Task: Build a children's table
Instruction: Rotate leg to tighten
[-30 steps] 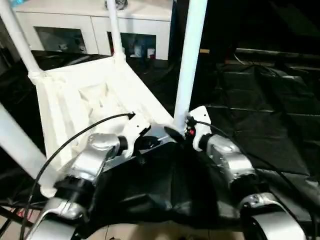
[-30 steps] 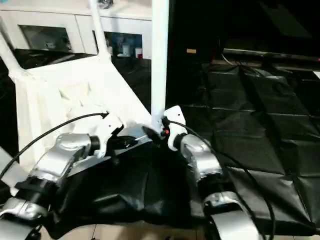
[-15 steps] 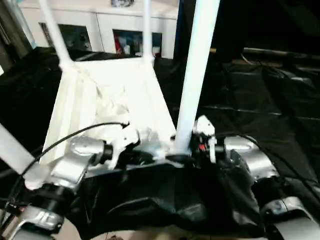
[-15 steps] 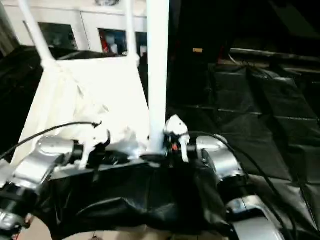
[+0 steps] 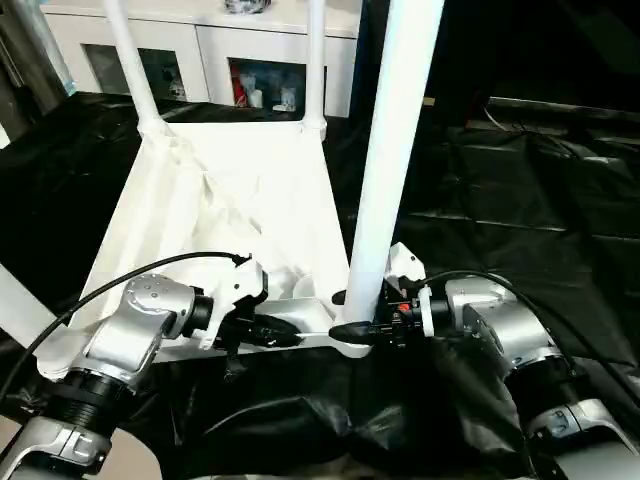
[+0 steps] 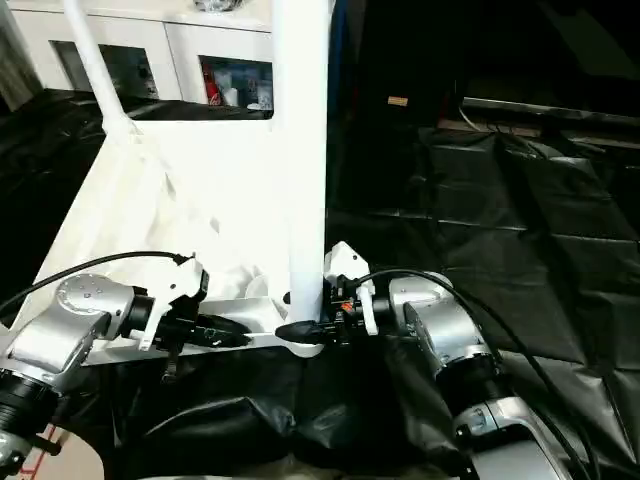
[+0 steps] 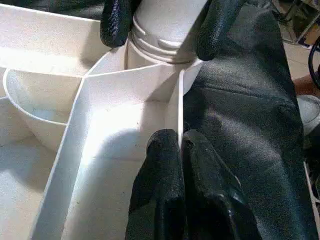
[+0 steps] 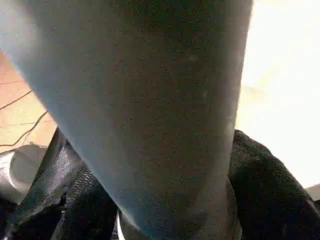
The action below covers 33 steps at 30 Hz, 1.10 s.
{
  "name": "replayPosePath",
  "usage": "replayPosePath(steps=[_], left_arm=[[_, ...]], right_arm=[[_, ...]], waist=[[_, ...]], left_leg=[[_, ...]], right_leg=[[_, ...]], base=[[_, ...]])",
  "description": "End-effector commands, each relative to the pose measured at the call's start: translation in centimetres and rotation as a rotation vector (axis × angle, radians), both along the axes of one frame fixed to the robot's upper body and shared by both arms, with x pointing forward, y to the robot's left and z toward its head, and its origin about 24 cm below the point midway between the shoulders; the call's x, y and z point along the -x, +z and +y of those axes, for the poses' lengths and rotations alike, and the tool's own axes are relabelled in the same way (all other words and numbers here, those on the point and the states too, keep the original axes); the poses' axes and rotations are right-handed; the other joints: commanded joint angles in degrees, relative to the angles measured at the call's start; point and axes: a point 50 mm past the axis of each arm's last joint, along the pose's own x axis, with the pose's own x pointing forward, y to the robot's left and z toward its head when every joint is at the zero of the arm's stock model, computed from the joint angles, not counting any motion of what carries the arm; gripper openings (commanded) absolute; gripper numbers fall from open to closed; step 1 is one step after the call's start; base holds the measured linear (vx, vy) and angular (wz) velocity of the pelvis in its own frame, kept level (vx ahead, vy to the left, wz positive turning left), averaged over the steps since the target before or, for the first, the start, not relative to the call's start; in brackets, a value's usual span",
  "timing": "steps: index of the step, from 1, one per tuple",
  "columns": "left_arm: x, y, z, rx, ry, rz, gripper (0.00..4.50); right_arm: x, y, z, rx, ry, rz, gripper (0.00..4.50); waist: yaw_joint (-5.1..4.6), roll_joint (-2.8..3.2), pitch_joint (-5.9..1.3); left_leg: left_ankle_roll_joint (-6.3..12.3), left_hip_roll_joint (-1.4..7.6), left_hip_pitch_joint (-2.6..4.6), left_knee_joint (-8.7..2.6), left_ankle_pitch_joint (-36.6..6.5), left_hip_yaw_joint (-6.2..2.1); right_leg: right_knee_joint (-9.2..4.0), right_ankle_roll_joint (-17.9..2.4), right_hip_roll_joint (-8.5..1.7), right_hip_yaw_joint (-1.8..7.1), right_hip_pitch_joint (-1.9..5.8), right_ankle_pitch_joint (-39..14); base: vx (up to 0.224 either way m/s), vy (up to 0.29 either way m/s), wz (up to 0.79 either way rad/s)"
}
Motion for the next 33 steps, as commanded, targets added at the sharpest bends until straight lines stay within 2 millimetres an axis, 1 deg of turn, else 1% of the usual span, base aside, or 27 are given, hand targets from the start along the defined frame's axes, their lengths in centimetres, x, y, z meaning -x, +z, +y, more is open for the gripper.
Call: replayPosePath(steps=[1,2,3,4,5,6,7,8,9,10,12,13,14,17,18,19,20,22,23,24,25,26,27,28,29,31,33], left_arm=[[-1.1,0.6,-2.2,0.056,0.044,-0.076,0.00],[-1.3,0.6,-2.3,0.054,0.059,-0.083,0.00],[-1.9,0.6,-2.5,0.045,0.113,-0.109,0.00],[-2.3,0.6,-2.7,0.041,0.144,-0.123,0.00],[-2.6,0.7,-2.9,0.039,0.164,-0.131,0.00],[-3.5,0.8,-3.8,0.039,0.243,-0.154,0.00],[-3.5,0.8,-3.8,0.039,0.243,-0.154,0.00],[-4.0,0.9,-4.4,0.036,0.288,-0.169,0.00],[-4.1,0.9,-4.5,0.036,0.294,-0.171,0.00],[-4.4,0.9,-5.1,0.041,0.323,-0.174,0.00],[-4.8,0.9,-5.9,0.045,0.374,-0.190,0.00],[-4.9,1.0,-6.3,0.053,0.384,-0.190,0.00],[-5.0,1.0,-6.8,0.061,0.387,-0.192,0.00],[-4.9,1.1,-7.6,0.079,0.363,-0.195,0.00],[-4.8,1.1,-7.8,0.081,0.357,-0.196,0.00],[-4.7,1.1,-7.9,0.085,0.343,-0.194,0.00],[-4.5,1.1,-7.8,0.085,0.325,-0.191,0.00],[-4.4,1.1,-7.7,0.082,0.316,-0.190,0.00],[-4.2,1.0,-7.3,0.081,0.295,-0.186,0.00],[-4.1,0.9,-7.2,0.081,0.284,-0.181,0.00],[-4.1,0.9,-7.2,0.081,0.284,-0.181,0.00],[-3.7,0.8,-6.8,0.074,0.240,-0.173,0.00],[-3.7,0.8,-6.8,0.074,0.236,-0.172,0.00],[-3.3,0.8,-6.4,0.074,0.195,-0.155,0.00],[-3.1,0.8,-6.3,0.076,0.179,-0.147,0.00],[-2.9,0.8,-6.0,0.070,0.158,-0.137,0.00],[-2.7,0.8,-5.6,0.067,0.133,-0.130,0.00]], right_arm=[[0.1,-0.7,2.0,-0.040,-0.055,0.006,2.62],[-0.1,-0.8,2.1,-0.038,-0.078,0.001,2.61],[-0.6,-1.1,2.4,-0.030,-0.160,-0.017,2.60],[-1.0,-1.3,2.6,-0.019,-0.223,-0.032,2.59],[-1.4,-1.6,2.7,-0.006,-0.284,-0.041,2.58],[-2.5,-2.2,3.3,0.009,-0.477,-0.035,2.56],[-2.5,-2.2,3.3,0.009,-0.477,-0.035,2.56],[-2.8,-2.5,3.8,0.010,-0.558,-0.011,2.56],[-2.9,-2.5,3.8,0.010,-0.568,-0.008,2.56],[-3.2,-2.7,4.2,0.021,-0.646,0.004,2.56],[-3.5,-2.8,5.0,0.019,-0.716,0.021,2.56],[-3.5,-2.7,5.5,0.015,-0.722,0.012,2.56],[-3.5,-2.6,6.1,0.011,-0.714,-0.007,2.56],[-3.4,-2.2,7.1,-0.013,-0.667,-0.046,2.56],[-3.4,-2.2,7.3,-0.022,-0.659,-0.046,2.90],[-3.4,-2.0,7.2,-0.035,-0.648,-0.042,3.11],[-3.5,-1.9,7.0,-0.048,-0.631,-0.040,3.25],[-3.5,-1.8,6.8,-0.053,-0.620,-0.041,3.28],[-3.6,-1.6,6.2,-0.046,-0.589,-0.058,3.48],[-3.6,-1.4,5.9,-0.042,-0.572,-0.068,3.48],[-3.6,-1.4,5.9,-0.042,-0.572,-0.068,3.70],[-3.6,-1.2,5.0,-0.037,-0.511,-0.078,3.70],[-3.6,-1.2,4.9,-0.038,-0.503,-0.077,3.70],[-3.3,-0.9,4.2,-0.044,-0.421,-0.074,3.70],[-3.2,-0.8,3.8,-0.046,-0.381,-0.074,3.70],[-2.9,-0.7,3.4,-0.041,-0.322,-0.073,3.70],[-2.6,-0.5,2.8,-0.034,-0.268,-0.077,3.70]], waist=[[-0.10,0.22,-3.22],[-0.18,0.15,-3.19],[-0.33,0.08,-3.10],[-0.35,0.11,-2.96],[-0.54,0.01,-2.99],[-0.67,0.10,-2.91],[-0.96,0.01,-2.83],[-1.17,0.01,-2.92],[-1.42,0.11,-2.92],[-1.37,0.10,-2.95],[-1.58,0.10,-3.02],[-1.68,0.32,-3.00],[-1.65,0.24,-3.07],[-1.62,0.38,-3.16],[-1.60,0.40,-3.23],[-1.60,0.54,-3.25],[-1.58,0.45,-3.25],[-1.55,0.51,-3.30],[-1.51,0.84,-3.25],[-1.59,0.73,-3.23],[-1.56,0.70,-3.26],[-1.54,0.85,-3.27],[-1.54,0.84,-3.29],[-1.57,0.86,-3.30],[-1.49,0.82,-3.37],[-1.47,0.85,-3.43],[-1.48,0.78,-3.56]], left_leg=[[1.93,-0.54,-0.13,-3.87,-11.04,1.14],[1.73,-0.60,-0.15,-3.90,-11.31,1.12],[1.23,-0.78,-0.15,-3.96,-12.08,1.08],[0.87,-0.78,0.07,-3.98,-13.04,1.14],[0.29,-0.90,0.08,-4.02,-13.69,0.98],[-0.38,-0.86,-0.07,-4.19,-13.72,0.80],[-0.69,-1.02,-0.12,-4.18,-13.99,0.89],[-1.29,-1.09,-0.17,-4.25,-14.57,0.56],[-1.15,-1.09,-0.16,-4.26,-14.81,0.58],[-1.02,-1.03,0.02,-4.18,-15.06,0.61],[-0.46,-1.13,-0.06,-4.08,-15.12,0.70],[-0.62,-1.10,-0.06,-4.14,-15.38,0.68],[-0.44,-1.10,-0.08,-4.10,-15.40,0.69],[0.06,-1.07,-0.31,-4.11,-14.99,0.67],[0.32,-1.03,-0.36,-4.11,-14.55,0.70],[0.42,-1.04,-0.39,-4.09,-14.30,0.71],[0.67,-1.05,-0.40,-4.06,-14.06,0.77],[1.00,-1.06,-0.43,-4.00,-13.64,0.83],[1.07,-1.04,-0.39,-4.04,-13.83,0.79],[1.22,-1.04,-0.41,-4.04,-14.23,0.81],[1.30,-1.01,-0.40,-4.01,-14.18,0.81],[1.53,-0.95,-0.39,-4.05,-14.29,0.77],[1.62,-0.87,-0.43,-4.04,-14.26,0.74],[1.78,-0.91,-0.43,-3.98,-14.09,0.81],[2.46,-0.83,-0.45,-3.90,-13.34,0.82],[2.68,-0.77,-0.52,-3.86,-12.09,0.82],[3.19,-0.77,-0.49,-3.71,-10.56,0.90]], right_leg=[[-3.79,-12.66,-2.22,1.08,3.58,-10.77],[-3.85,-12.50,-2.28,1.10,3.55,-11.51],[-4.11,-11.79,-2.28,1.10,3.53,-14.15],[-4.40,-11.28,-2.27,1.14,3.22,-16.14],[-4.57,-10.45,-2.36,1.10,3.32,-19.07],[-4.64,-9.50,-2.46,1.08,3.30,-21.22],[-4.85,-8.95,-2.35,1.10,3.16,-22.32],[-4.94,-7.77,-2.46,0.91,3.41,-25.00],[-5.26,-7.06,-2.46,0.93,3.26,-25.95],[-5.29,-6.97,-2.44,0.94,3.09,-25.85],[-5.32,-7.07,-2.30,0.99,2.95,-25.35],[-5.36,-7.30,-2.21,0.90,2.88,-24.91],[-5.29,-7.44,-2.21,0.88,2.92,-24.10],[-4.98,-8.41,-2.17,0.93,3.06,-21.16],[-4.80,-9.03,-2.17,0.97,3.20,-19.29],[-4.71,-9.38,-2.14,0.97,3.25,-18.36],[-4.65,-9.82,-2.12,0.97,3.34,-17.30],[-4.52,-10.40,-2.12,1.01,3.44,-16.10],[-4.53,-10.63,-2.15,0.99,3.45,-16.08],[-4.57,-10.69,-2.08,0.94,3.55,-16.27],[-4.59,-10.79,-2.10,0.95,3.57,-16.15],[-4.55,-11.17,-2.14,0.93,3.63,-15.83],[-4.47,-11.33,-2.17,0.91,3.68,-15.45],[-4.47,-11.49,-2.12,0.93,3.64,-14.90],[-4.28,-12.20,-2.16,0.94,3.81,-13.15],[-4.04,-12.86,-2.12,0.95,3.87,-10.76],[-3.69,-14.22,-2.14,0.89,3.99,-7.42]], base=[[0.000,0.000,0.00],[0.000,0.000,0.00],[0.000,0.000,0.00],[0.000,0.000,0.00],[0.000,0.000,0.00],[0.000,0.000,0.00],[-0.051,-0.009,-0.04],[0.000,0.000,0.00],[0.000,0.000,0.00],[0.000,0.000,0.00],[0.000,0.000,0.00],[0.000,0.000,0.00],[0.000,0.000,0.00],[0.000,0.000,0.00],[0.000,0.000,0.00],[0.000,0.000,0.00],[0.000,0.000,0.00],[0.000,0.000,0.00],[0.000,0.000,0.00],[0.000,0.000,0.00],[0.000,0.000,0.00],[0.000,0.000,0.00],[0.000,0.000,0.00],[0.000,0.000,0.00],[0.000,0.000,0.00],[0.000,0.000,0.00],[0.000,0.000,0.00]])
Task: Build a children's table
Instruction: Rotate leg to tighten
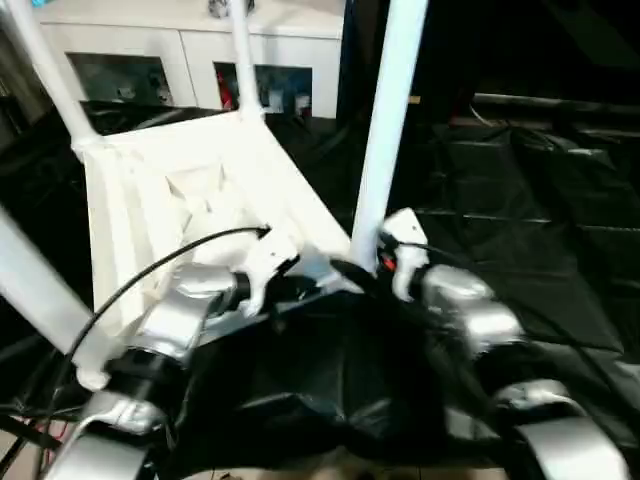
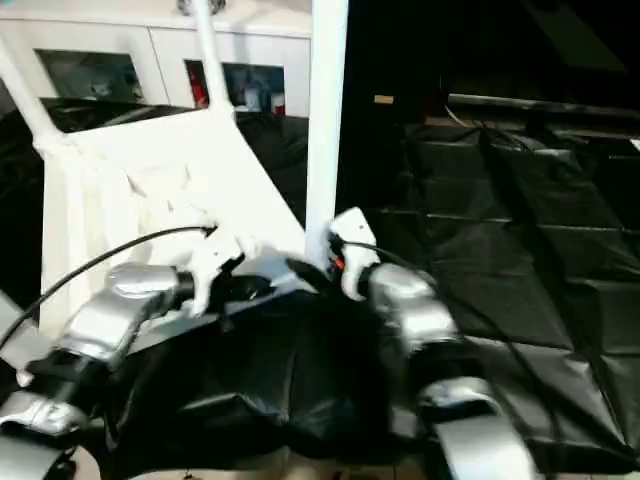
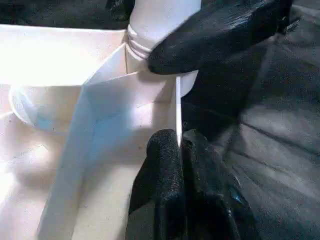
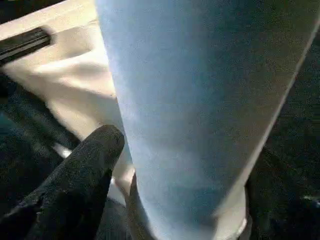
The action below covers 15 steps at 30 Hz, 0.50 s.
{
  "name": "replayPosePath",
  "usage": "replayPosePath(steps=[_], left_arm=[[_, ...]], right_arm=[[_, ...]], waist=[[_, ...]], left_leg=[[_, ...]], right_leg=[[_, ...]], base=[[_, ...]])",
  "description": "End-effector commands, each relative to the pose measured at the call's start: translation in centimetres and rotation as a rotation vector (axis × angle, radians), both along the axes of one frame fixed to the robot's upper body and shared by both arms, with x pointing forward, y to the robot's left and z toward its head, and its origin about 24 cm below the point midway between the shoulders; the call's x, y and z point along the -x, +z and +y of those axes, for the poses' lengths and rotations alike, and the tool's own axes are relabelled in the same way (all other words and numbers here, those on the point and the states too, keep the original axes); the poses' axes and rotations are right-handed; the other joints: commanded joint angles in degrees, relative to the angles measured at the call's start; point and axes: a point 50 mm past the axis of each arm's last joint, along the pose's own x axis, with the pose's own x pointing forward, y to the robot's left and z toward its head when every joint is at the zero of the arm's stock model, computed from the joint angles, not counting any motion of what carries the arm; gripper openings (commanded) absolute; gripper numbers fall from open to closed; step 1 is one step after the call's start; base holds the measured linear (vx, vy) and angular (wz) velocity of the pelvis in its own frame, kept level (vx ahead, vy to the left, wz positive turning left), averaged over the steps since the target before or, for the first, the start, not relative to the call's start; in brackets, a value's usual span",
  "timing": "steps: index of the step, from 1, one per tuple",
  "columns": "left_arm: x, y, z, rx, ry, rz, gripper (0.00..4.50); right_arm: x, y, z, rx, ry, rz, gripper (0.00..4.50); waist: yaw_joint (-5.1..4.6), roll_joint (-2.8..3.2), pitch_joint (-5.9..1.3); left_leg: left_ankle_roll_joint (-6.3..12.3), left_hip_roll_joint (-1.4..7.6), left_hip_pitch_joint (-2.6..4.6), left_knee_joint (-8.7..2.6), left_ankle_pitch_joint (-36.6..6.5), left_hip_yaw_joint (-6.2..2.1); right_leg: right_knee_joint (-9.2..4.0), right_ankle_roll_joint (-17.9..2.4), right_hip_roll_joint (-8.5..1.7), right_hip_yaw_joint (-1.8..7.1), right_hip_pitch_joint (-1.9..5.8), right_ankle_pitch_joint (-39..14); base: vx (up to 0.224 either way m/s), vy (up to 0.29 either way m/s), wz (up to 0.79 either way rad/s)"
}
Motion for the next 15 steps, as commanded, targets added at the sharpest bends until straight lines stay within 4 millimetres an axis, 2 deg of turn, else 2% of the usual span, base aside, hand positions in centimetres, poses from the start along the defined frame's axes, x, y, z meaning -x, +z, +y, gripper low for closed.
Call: replayPosePath(steps=[1,4,6,7,12,13,15], left_arm=[[0.7,1.1,-2.0,0.072,-0.146,-0.034,0.00],[1.5,1.1,-1.0,0.060,-0.223,-0.010,0.00],[1.7,1.0,-0.3,0.043,-0.252,-0.003,0.00],[1.8,1.0,0.0,0.038,-0.263,0.006,0.00],[2.3,1.1,1.4,0.021,-0.300,0.044,0.00],[2.4,1.1,1.6,0.018,-0.306,0.054,0.00],[2.6,1.1,1.9,0.015,-0.323,0.069,0.00]], right_arm=[[1.5,0.2,2.3,-0.019,0.248,0.012,3.70],[2.1,0.4,0.9,0.000,0.349,0.027,3.70],[2.4,0.5,0.3,0.006,0.392,0.040,3.70],[2.5,0.5,0.1,0.005,0.406,0.047,3.55],[3.0,0.7,-0.3,0.016,0.469,0.074,3.22],[3.1,0.7,-0.3,0.017,0.472,0.078,3.09],[3.2,0.7,-0.3,0.015,0.486,0.089,2.97]], waist=[[0.27,0.27,-3.51],[0.82,0.22,-3.47],[1.16,0.39,-3.47],[1.32,0.40,-3.43],[1.49,0.36,-3.20],[1.43,0.07,-3.23],[1.46,0.25,-3.23]], left_leg=[[3.42,-0.70,-0.36,-3.66,-10.67,0.97],[4.26,-0.52,-0.42,-3.58,-10.52,1.11],[4.58,-0.35,-0.25,-3.53,-10.39,1.23],[4.53,-0.35,-0.17,-3.52,-10.30,1.28],[2.89,-0.32,-0.15,-3.80,-12.33,1.16],[2.87,-0.34,-0.13,-3.76,-12.47,1.23],[2.54,-0.38,-0.08,-3.83,-12.25,1.17]], right_leg=[[-3.68,-14.31,-2.14,0.87,3.99,-7.45],[-3.44,-14.79,-2.08,0.84,4.18,-6.17],[-3.34,-15.13,-2.04,0.78,3.99,-5.45],[-3.30,-15.27,-2.06,0.76,3.92,-5.50],[-3.65,-13.97,-2.24,0.84,3.82,-10.54],[-3.73,-13.85,-2.24,0.87,3.79,-10.98],[-3.71,-13.50,-2.22,0.91,3.71,-11.62]], base=[[0.000,0.000,0.00],[0.000,0.000,0.00],[0.000,0.000,0.00],[0.000,0.000,0.00],[0.000,0.000,0.00],[0.000,0.000,0.00],[0.000,0.000,0.00]])
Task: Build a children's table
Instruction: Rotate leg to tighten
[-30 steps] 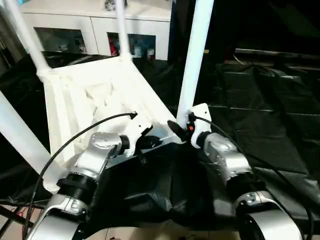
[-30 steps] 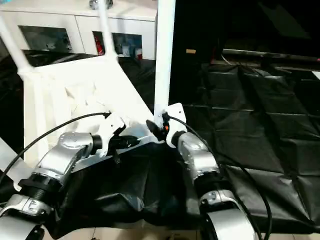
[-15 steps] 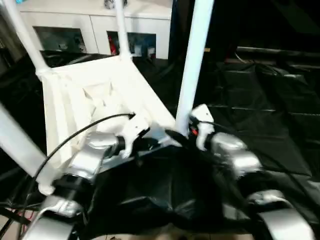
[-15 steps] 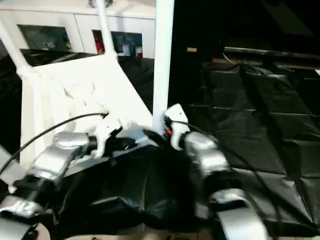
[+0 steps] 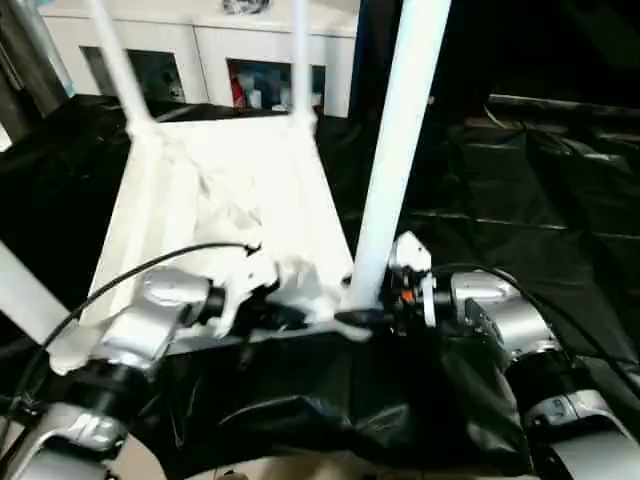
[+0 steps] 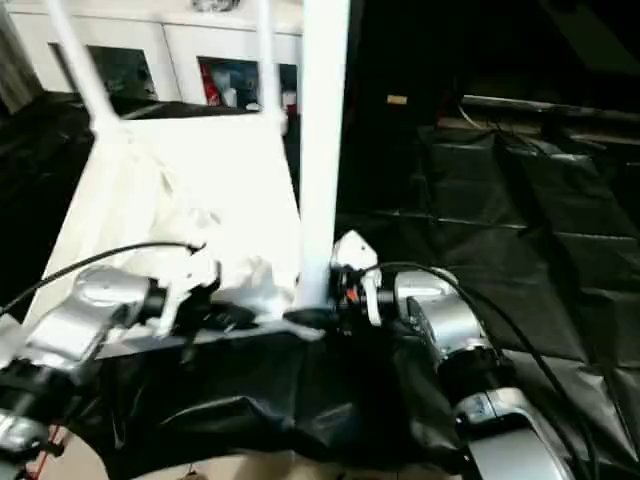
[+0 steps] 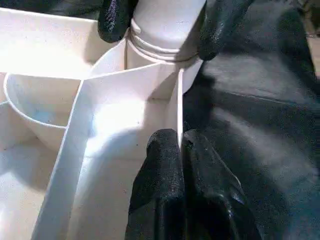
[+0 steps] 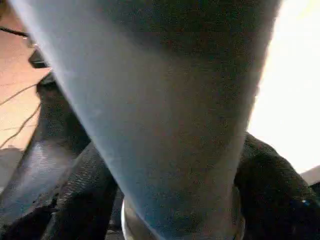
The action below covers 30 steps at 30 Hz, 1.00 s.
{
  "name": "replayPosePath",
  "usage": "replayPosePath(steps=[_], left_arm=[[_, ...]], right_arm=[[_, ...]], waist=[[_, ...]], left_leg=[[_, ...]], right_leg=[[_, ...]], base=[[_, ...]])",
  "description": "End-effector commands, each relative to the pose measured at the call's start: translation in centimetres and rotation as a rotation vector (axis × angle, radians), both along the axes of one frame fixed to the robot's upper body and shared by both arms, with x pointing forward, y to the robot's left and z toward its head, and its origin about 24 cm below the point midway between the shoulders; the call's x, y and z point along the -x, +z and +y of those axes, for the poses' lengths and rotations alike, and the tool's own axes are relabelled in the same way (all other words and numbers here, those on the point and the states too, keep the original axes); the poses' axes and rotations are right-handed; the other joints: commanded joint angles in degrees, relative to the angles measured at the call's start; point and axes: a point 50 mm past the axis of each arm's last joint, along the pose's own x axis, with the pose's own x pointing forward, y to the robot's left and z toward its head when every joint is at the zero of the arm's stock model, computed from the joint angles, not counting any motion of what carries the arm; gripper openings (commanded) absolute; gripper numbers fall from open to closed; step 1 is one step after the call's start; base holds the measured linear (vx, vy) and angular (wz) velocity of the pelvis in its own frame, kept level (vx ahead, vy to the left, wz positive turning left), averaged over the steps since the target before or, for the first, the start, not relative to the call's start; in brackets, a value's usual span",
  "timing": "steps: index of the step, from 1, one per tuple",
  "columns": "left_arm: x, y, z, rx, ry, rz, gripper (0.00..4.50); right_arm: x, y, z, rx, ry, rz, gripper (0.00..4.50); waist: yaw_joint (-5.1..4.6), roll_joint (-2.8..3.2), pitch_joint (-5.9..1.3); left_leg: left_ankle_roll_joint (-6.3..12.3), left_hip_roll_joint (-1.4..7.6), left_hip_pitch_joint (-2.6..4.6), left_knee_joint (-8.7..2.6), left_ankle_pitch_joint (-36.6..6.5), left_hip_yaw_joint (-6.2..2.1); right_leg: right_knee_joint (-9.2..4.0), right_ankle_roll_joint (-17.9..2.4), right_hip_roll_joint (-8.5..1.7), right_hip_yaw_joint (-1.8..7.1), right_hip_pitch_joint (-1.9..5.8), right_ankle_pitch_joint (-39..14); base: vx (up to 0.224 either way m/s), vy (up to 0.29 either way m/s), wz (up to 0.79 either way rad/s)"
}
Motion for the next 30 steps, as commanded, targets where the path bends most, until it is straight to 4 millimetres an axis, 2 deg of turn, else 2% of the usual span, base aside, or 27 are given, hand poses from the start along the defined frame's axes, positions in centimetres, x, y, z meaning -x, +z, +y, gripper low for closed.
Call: replayPosePath(steps=[1,3,7,8,9,10,12,13,15,16,17,18,19,20,21,22,23,24,26,30], left_arm=[[0.5,0.7,-1.0,0.040,-0.096,0.004,0.00],[0.6,0.7,-0.9,0.037,-0.106,0.019,0.00],[0.7,0.6,-1.1,0.043,-0.095,0.023,0.00],[0.7,0.5,-1.2,0.043,-0.088,0.017,0.00],[0.4,0.4,-1.4,0.043,-0.061,0.004,0.00],[0.2,0.4,-1.6,0.043,-0.038,-0.006,0.00],[-0.3,0.3,-1.9,0.041,0.006,-0.036,0.00],[-1.2,0.4,-2.5,0.052,0.083,-0.063,0.00],[-2.0,0.5,-3.1,0.059,0.156,-0.091,0.00],[-2.2,0.5,-3.4,0.059,0.177,-0.100,0.00],[-2.4,0.5,-3.5,0.059,0.188,-0.105,0.00],[-2.7,0.6,-4.0,0.061,0.212,-0.117,0.00],[-2.7,0.6,-4.0,0.061,0.212,-0.117,0.00],[-3.3,0.7,-4.9,0.066,0.262,-0.133,0.00],[-3.3,0.7,-4.9,0.066,0.262,-0.133,0.00],[-3.7,0.7,-5.6,0.072,0.302,-0.142,0.00],[-3.8,0.7,-5.9,0.077,0.319,-0.142,0.00],[-3.9,0.8,-6.2,0.082,0.330,-0.143,0.00],[-3.9,0.8,-7.0,0.097,0.332,-0.147,0.00],[-3.6,0.9,-7.6,0.108,0.296,-0.147,0.00]], right_arm=[[0.6,0.1,0.6,-0.001,0.066,0.015,2.90],[0.6,0.1,0.7,-0.004,0.074,0.019,2.65],[0.9,0.0,0.9,-0.009,0.085,0.031,2.56],[0.9,-0.1,1.0,-0.011,0.081,0.033,2.55],[0.9,-0.3,1.1,-0.017,0.063,0.037,2.54],[0.9,-0.4,1.3,-0.023,0.043,0.036,2.54],[0.4,-0.7,1.6,-0.033,-0.038,0.022,2.54],[-0.4,-1.1,2.1,-0.029,-0.174,0.001,2.54],[-1.1,-1.8,2.7,0.000,-0.319,0.006,2.54],[-1.3,-2.0,2.9,0.011,-0.356,0.004,2.54],[-1.3,-2.1,3.1,0.015,-0.375,0.001,2.54],[-1.7,-2.5,3.5,0.022,-0.458,0.012,2.53],[-1.7,-2.5,3.5,0.022,-0.458,0.012,2.52],[-2.1,-2.8,4.3,0.027,-0.563,0.019,2.52],[-2.1,-2.8,4.3,0.027,-0.563,0.019,2.52],[-2.3,-2.8,5.2,0.026,-0.606,0.004,2.51],[-2.4,-2.7,5.6,0.023,-0.613,-0.011,2.51],[-2.4,-2.7,6.0,0.022,-0.620,-0.026,2.51],[-2.5,-2.3,7.3,-0.002,-0.627,-0.064,2.51],[-2.1,-1.8,8.5,-0.069,-0.552,-0.057,2.51]], waist=[[0.11,0.31,-3.29],[0.12,0.28,-3.33],[0.09,0.34,-3.41],[0.02,0.28,-3.40],[-0.01,-0.11,-3.39],[0.08,-0.01,-3.36],[0.08,0.13,-3.18],[0.02,0.10,-3.16],[-0.48,0.06,-2.95],[-0.88,-0.11,-2.90],[-0.99,-0.13,-2.93],[-1.24,-0.03,-2.96],[-1.38,-0.01,-2.88],[-1.62,0.11,-2.94],[-1.81,-0.02,-2.93],[-1.76,-0.05,-2.97],[-1.76,0.10,-2.92],[-1.81,0.33,-2.94],[-1.76,0.16,-3.06],[-1.74,0.31,-3.16]], left_leg=[[2.42,-0.42,-0.11,-3.88,-12.10,1.11],[2.38,-0.44,-0.13,-3.86,-11.37,1.11],[2.39,-0.47,-0.17,-3.80,-10.55,1.12],[2.39,-0.52,-0.17,-3.78,-10.73,1.15],[2.46,-0.53,-0.25,-3.77,-10.74,1.17],[2.43,-0.54,-0.24,-3.78,-10.80,1.13],[1.93,-0.59,-0.11,-3.86,-11.62,1.15],[1.65,-0.66,-0.11,-3.89,-12.14,1.10],[-0.01,-1.00,0.05,-4.09,-14.15,0.89],[-0.68,-1.09,-0.17,-4.25,-14.24,0.71],[-0.78,-1.12,-0.26,-4.28,-14.44,0.63],[-0.66,-1.08,-0.25,-4.23,-14.87,0.62],[-0.48,-1.15,-0.17,-4.18,-15.45,0.70],[-0.51,-1.19,-0.12,-4.15,-15.87,0.61],[-0.56,-1.27,-0.11,-4.16,-16.44,0.53],[-0.45,-1.25,-0.13,-4.17,-16.40,0.50],[-0.35,-1.17,0.07,-4.08,-16.75,0.63],[-0.39,-1.20,0.05,-4.10,-17.21,0.56],[-0.07,-1.20,-0.15,-4.14,-16.72,0.59],[0.70,-1.12,-0.33,-4.15,-15.98,0.67]], right_leg=[[-3.72,-13.40,-2.20,0.93,3.72,-11.30],[-3.62,-13.42,-2.16,0.94,3.77,-10.14],[-3.48,-13.89,-2.18,0.93,3.81,-8.52],[-3.51,-13.98,-2.15,0.93,3.84,-8.54],[-3.51,-13.89,-2.14,0.92,3.89,-8.72],[-3.51,-13.77,-2.19,0.95,3.87,-9.13],[-3.87,-13.16,-2.24,1.03,3.60,-11.28],[-3.97,-12.83,-2.29,1.05,3.63,-12.44],[-4.63,-10.46,-2.32,1.01,3.45,-19.53],[-4.83,-9.05,-2.35,0.93,3.57,-22.19],[-4.87,-8.43,-2.40,0.89,3.66,-23.17],[-5.11,-7.79,-2.44,0.94,3.46,-24.23],[-5.32,-7.58,-2.35,0.95,3.22,-24.89],[-5.35,-7.30,-2.32,0.91,3.12,-25.74],[-5.53,-6.90,-2.26,0.79,3.05,-27.20],[-5.58,-6.68,-2.30,0.76,3.12,-27.44],[-5.73,-6.77,-2.32,0.83,2.66,-27.51],[-5.77,-6.98,-2.26,0.76,2.72,-27.14],[-5.53,-7.44,-2.18,0.84,2.83,-24.96],[-5.01,-9.34,-2.04,0.93,3.16,-20.01]], base=[[0.000,0.000,0.00],[0.000,0.000,0.00],[0.000,0.000,0.00],[0.000,0.000,0.00],[0.000,0.000,0.00],[0.000,0.000,0.00],[0.000,0.000,0.00],[0.000,0.000,0.00],[0.000,0.000,0.00],[0.000,0.000,0.00],[0.000,0.000,0.00],[0.000,0.000,0.00],[0.000,0.000,0.00],[0.000,0.000,0.00],[0.000,0.000,0.00],[0.000,0.000,0.00],[0.000,0.000,0.00],[0.000,0.000,0.00],[0.000,0.000,0.00],[0.000,0.000,0.00]])
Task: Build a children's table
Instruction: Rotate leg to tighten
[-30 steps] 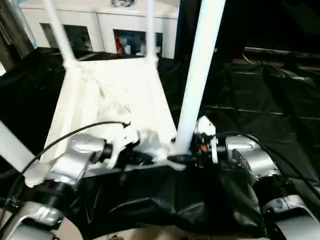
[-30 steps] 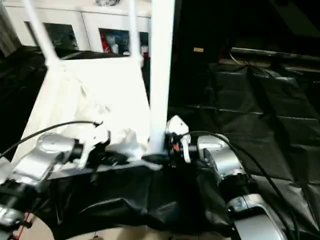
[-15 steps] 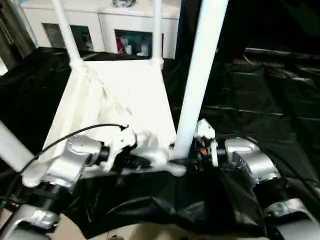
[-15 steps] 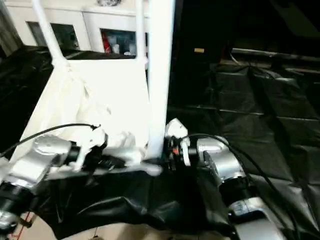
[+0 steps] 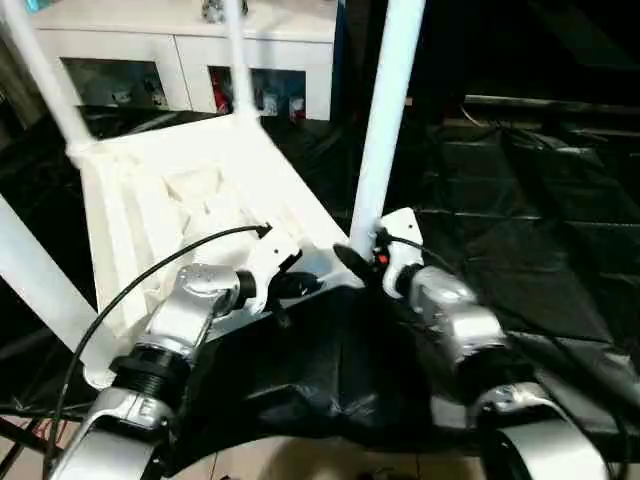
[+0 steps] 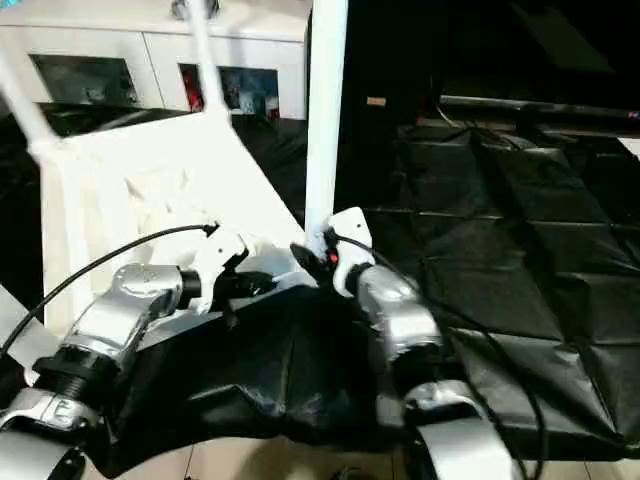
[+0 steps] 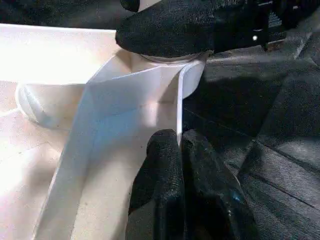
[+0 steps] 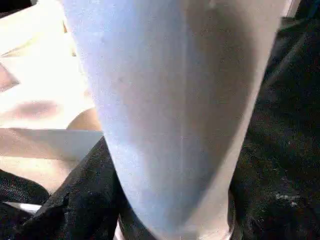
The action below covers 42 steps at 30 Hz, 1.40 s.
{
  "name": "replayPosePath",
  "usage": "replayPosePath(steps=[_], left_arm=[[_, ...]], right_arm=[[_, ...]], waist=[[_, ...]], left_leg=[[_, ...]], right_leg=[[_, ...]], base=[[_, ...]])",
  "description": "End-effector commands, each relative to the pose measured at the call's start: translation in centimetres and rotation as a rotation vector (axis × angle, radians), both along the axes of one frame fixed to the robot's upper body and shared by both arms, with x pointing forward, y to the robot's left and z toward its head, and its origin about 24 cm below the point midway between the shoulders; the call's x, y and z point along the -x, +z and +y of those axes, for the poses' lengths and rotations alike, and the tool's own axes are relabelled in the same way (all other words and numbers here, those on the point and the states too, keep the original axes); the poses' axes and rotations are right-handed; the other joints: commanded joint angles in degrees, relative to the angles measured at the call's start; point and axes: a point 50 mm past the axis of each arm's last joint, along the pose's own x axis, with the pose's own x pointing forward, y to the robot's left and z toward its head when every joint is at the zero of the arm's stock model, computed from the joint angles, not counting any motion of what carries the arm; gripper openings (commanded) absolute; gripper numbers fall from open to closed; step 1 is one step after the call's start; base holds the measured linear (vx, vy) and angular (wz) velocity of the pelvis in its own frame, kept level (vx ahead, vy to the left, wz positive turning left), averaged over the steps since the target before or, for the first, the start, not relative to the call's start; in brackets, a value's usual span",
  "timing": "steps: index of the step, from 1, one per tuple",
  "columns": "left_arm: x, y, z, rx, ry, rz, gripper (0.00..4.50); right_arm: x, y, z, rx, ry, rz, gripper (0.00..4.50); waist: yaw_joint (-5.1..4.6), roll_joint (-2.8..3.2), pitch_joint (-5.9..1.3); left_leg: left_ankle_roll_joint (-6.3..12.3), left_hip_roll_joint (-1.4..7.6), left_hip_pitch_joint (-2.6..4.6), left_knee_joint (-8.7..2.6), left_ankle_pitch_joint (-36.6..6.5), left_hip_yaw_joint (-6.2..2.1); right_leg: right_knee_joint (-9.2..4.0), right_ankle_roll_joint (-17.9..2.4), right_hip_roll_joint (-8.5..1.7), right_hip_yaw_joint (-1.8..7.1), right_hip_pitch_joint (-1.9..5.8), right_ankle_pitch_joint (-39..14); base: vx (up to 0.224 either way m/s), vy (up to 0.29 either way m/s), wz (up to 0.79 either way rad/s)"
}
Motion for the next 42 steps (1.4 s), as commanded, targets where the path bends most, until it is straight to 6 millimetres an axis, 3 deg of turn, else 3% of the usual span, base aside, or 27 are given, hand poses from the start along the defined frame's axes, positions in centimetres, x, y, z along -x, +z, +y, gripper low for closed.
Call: replayPosePath(steps=[1,2,5,6,11,16,19,24,25,29,36,42], left_arm=[[-0.1,1.7,-3.8,0.076,-0.097,-0.063,0.00],[0.0,1.6,-3.7,0.077,-0.109,-0.064,0.00],[0.4,1.5,-3.3,0.077,-0.147,-0.052,0.00],[0.6,1.5,-3.1,0.076,-0.162,-0.044,0.00],[1.3,1.3,-2.1,0.067,-0.228,-0.011,0.00],[1.6,1.4,-0.9,0.052,-0.273,-0.012,0.00],[2.2,1.5,-0.2,0.054,-0.335,0.005,0.00],[2.7,1.3,1.1,0.000,-0.386,0.014,0.00],[2.7,1.3,1.3,-0.004,-0.393,0.018,0.00],[3.0,1.4,1.7,-0.002,-0.416,0.032,0.00],[3.8,1.2,2.1,0.004,-0.473,0.082,0.00],[3.2,1.2,1.5,0.016,-0.422,0.050,0.00]], right_arm=[[1.7,-0.4,5.2,-0.043,0.241,0.041,2.86],[1.8,-0.2,5.0,-0.076,0.265,0.057,3.20],[2.0,0.0,4.4,-0.066,0.337,0.044,3.32],[2.1,0.1,4.2,-0.062,0.366,0.039,3.63],[2.8,0.4,2.3,-0.051,0.532,0.047,3.63],[3.6,0.8,0.2,-0.023,0.676,0.049,3.63],[4.0,1.0,-0.9,-0.024,0.747,0.089,3.63],[4.7,1.1,-1.9,-0.006,0.835,0.137,3.63],[4.8,1.1,-2.1,0.002,0.844,0.139,3.40],[5.1,1.0,-2.3,0.012,0.865,0.158,3.22],[5.5,1.1,-2.2,-0.002,0.901,0.192,2.64],[5.5,0.6,-1.7,-0.005,0.848,0.182,2.56]], waist=[[0.19,0.07,-3.13],[0.22,0.18,-3.15],[0.26,0.22,-3.15],[0.26,0.21,-3.15],[0.27,0.28,-3.30],[0.96,0.30,-3.52],[1.70,0.26,-3.37],[2.09,0.34,-3.15],[2.17,0.31,-3.14],[2.32,0.18,-3.17],[2.57,0.32,-3.32],[2.58,0.18,-3.25]], left_leg=[[0.96,-1.00,-0.55,-4.11,-15.68,0.82],[1.16,-0.94,-0.54,-4.12,-15.15,0.84],[1.59,-0.91,-0.61,-4.10,-14.68,0.88],[1.66,-0.89,-0.60,-4.08,-14.72,0.89],[2.66,-0.74,-0.72,-3.98,-13.09,0.89],[4.21,-0.59,-0.51,-3.62,-10.31,1.15],[3.96,-0.45,-0.39,-3.67,-10.70,1.22],[3.20,-0.32,-0.26,-3.85,-12.56,1.24],[3.04,-0.33,-0.24,-3.86,-12.74,1.20],[2.24,-0.40,-0.27,-3.89,-12.82,1.20],[2.33,-0.35,-0.35,-3.83,-10.82,1.18],[2.01,-0.48,-0.29,-3.79,-11.52,1.26]], right_leg=[[-4.91,-9.79,-2.07,0.91,3.29,-19.31],[-4.78,-10.32,-2.09,0.95,3.33,-17.87],[-4.63,-11.05,-2.11,0.95,3.54,-16.36],[-4.64,-11.20,-2.15,0.95,3.58,-16.30],[-4.25,-12.60,-2.17,0.95,3.83,-12.64],[-3.59,-14.88,-2.05,0.92,3.93,-5.75],[-3.59,-14.86,-2.15,0.85,4.06,-7.27],[-3.92,-13.84,-2.19,0.83,3.77,-11.01],[-4.01,-13.52,-2.22,0.86,3.80,-11.74],[-4.11,-12.60,-2.30,1.01,3.69,-13.81],[-3.61,-13.27,-2.17,0.92,3.78,-9.66],[-3.83,-13.01,-2.19,1.00,3.75,-10.94]], base=[[0.000,0.000,0.00],[0.000,0.000,0.00],[0.000,0.000,0.00],[0.000,0.000,0.00],[0.000,0.000,0.00],[0.000,0.000,0.00],[0.000,0.000,0.00],[0.000,0.000,0.00],[0.000,0.000,0.00],[0.000,0.000,0.00],[0.000,0.000,0.00],[0.000,0.000,0.00]])
